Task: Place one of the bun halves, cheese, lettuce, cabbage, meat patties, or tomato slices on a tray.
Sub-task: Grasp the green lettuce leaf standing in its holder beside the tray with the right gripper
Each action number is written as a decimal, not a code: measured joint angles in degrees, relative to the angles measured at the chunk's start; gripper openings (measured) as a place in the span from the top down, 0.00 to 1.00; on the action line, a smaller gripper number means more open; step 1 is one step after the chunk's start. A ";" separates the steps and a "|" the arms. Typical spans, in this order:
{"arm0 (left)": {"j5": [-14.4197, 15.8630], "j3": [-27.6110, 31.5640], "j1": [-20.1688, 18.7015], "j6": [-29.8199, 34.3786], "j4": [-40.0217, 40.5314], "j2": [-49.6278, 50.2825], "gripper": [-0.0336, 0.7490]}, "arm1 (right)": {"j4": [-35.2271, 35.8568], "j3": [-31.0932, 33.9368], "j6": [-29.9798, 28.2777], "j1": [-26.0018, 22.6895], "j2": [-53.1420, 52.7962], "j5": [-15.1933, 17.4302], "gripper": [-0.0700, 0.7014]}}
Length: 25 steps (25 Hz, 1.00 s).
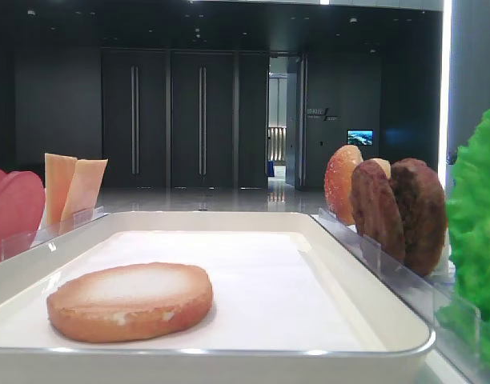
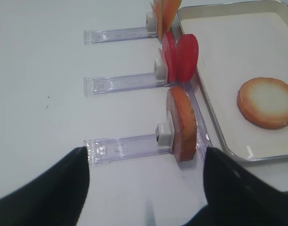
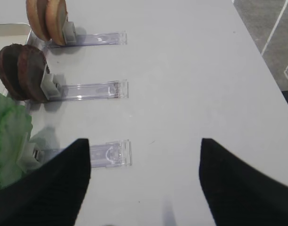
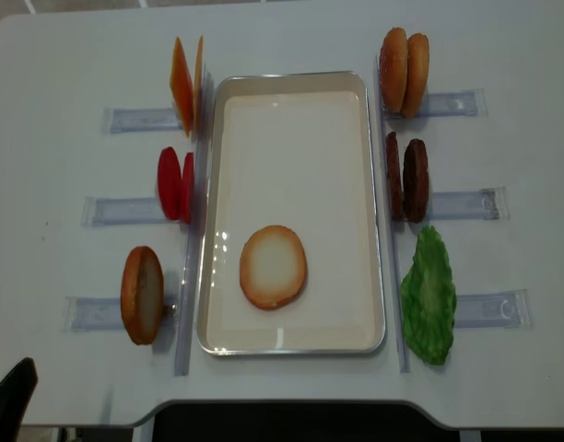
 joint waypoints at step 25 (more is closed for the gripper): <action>0.00 0.00 0.00 0.00 0.00 0.00 0.22 | 0.00 0.00 0.00 0.00 0.00 0.00 0.30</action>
